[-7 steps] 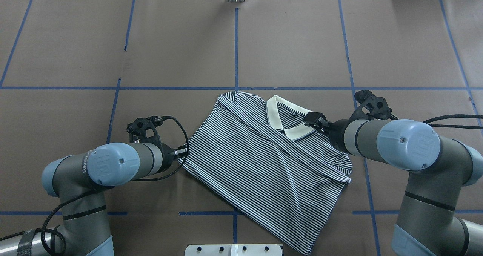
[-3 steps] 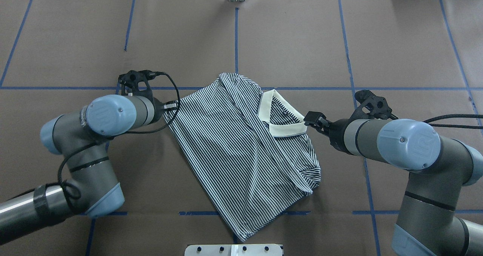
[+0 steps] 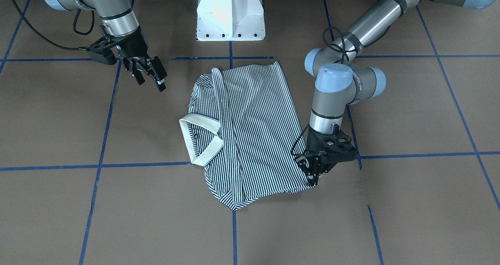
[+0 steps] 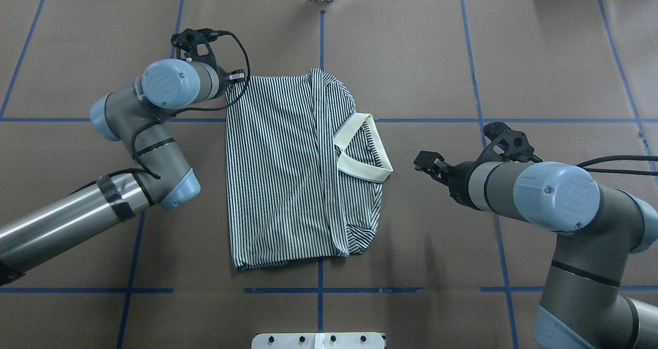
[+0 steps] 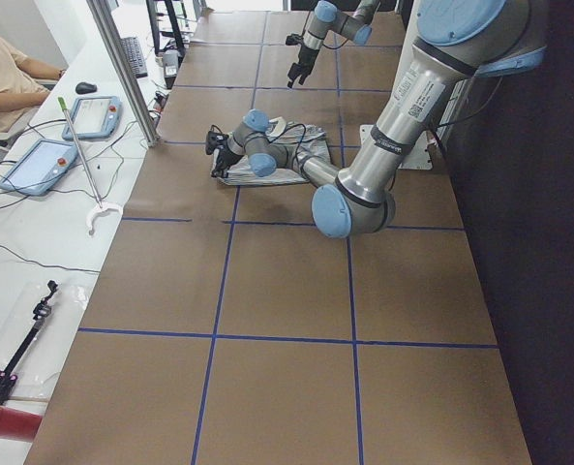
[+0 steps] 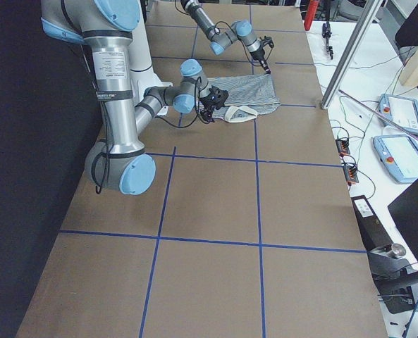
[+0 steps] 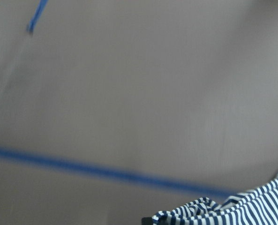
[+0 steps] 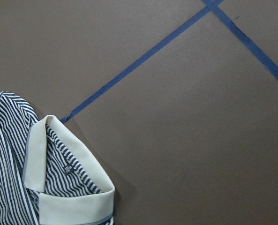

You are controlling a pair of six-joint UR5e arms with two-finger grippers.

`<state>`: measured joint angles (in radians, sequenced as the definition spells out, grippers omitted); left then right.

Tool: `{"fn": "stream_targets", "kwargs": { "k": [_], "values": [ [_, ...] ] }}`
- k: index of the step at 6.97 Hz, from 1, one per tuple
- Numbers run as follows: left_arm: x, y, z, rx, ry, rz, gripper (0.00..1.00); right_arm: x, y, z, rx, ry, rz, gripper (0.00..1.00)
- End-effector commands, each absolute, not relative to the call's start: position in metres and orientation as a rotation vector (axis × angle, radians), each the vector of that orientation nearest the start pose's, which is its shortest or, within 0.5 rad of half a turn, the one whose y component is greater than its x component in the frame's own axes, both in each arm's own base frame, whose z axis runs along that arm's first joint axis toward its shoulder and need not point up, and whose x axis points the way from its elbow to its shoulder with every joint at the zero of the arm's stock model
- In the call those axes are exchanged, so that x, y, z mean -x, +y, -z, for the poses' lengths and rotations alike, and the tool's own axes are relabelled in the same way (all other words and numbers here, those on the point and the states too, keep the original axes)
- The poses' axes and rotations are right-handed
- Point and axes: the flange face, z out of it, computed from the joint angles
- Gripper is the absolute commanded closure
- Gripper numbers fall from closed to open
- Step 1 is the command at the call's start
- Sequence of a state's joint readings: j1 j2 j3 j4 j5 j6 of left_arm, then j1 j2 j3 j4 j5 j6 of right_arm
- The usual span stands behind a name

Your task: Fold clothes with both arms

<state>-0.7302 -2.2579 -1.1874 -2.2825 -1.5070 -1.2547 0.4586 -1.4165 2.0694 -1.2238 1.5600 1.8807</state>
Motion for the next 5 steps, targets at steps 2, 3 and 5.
{"fn": "stream_targets", "kwargs": {
  "k": [2,3,5],
  "values": [
    [-0.478,-0.666,-0.341,-0.608,0.844,0.412,0.46,0.419,-0.357,-0.282,-0.093,-1.075,-0.702,0.0],
    [-0.456,-0.673,-0.339,-0.624,0.848,0.429,0.46,0.435,-0.364,-0.264,-0.09,-1.101,-0.697,0.0],
    [-0.404,-0.611,-0.343,-0.623,0.947,0.393,0.47,0.492,-0.369,-0.21,-0.055,-1.06,-0.658,0.0]
  ]
}}
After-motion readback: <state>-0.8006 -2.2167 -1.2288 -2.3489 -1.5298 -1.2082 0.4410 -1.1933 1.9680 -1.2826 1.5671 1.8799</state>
